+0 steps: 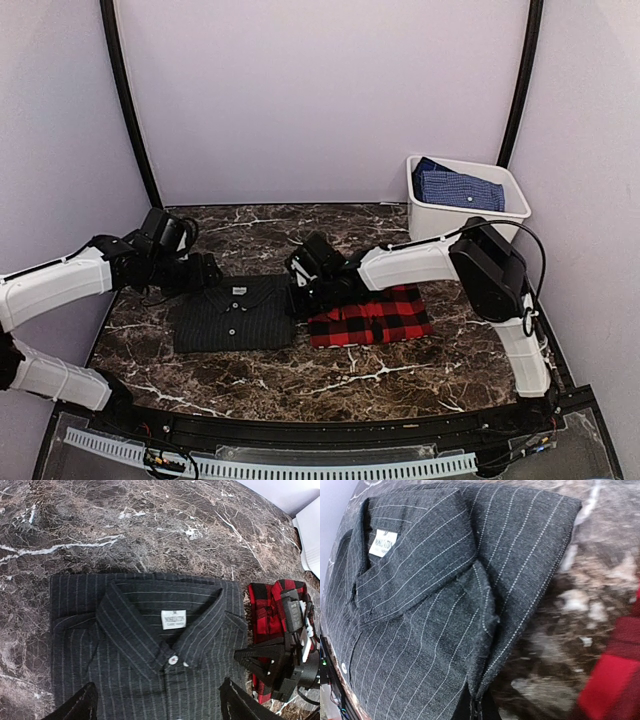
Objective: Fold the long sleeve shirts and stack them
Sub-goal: Move the square-folded shirt to the center of the board.
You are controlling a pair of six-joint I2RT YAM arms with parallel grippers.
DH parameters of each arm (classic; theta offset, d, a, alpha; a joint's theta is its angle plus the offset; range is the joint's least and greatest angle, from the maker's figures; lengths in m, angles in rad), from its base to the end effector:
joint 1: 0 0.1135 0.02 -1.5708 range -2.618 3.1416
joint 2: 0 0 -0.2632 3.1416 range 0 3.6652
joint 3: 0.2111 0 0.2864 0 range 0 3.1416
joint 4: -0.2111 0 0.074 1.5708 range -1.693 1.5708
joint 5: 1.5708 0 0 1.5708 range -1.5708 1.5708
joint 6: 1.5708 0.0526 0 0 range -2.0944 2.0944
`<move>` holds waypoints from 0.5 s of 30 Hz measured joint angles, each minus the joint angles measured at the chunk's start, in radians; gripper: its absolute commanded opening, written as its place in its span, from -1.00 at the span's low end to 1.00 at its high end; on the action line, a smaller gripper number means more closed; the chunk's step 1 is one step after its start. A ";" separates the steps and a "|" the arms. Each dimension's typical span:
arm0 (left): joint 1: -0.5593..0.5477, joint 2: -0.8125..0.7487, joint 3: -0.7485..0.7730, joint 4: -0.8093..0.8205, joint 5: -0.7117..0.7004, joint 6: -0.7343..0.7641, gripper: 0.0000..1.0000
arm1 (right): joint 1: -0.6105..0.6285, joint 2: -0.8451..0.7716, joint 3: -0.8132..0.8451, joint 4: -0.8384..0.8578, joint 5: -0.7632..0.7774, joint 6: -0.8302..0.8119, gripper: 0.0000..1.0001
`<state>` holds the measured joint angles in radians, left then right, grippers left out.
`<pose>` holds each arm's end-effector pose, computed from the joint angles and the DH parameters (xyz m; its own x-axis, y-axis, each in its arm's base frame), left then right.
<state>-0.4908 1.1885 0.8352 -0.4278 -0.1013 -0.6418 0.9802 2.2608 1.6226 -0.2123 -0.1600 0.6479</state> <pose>0.2627 -0.1344 0.2282 -0.7402 -0.2797 -0.6115 -0.0468 0.9286 -0.3681 0.2889 0.4459 0.1032 -0.8639 -0.2187 -0.4537 -0.4479 0.7455 0.4936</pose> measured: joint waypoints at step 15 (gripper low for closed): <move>0.140 0.109 -0.158 0.046 0.051 -0.014 0.65 | -0.057 -0.032 -0.039 -0.017 0.003 -0.052 -0.25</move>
<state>-0.3508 1.2972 0.6773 -0.3817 -0.0498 -0.6563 0.9230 2.2292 1.5833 -0.2291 -0.1574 0.5961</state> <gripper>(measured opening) 0.827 0.331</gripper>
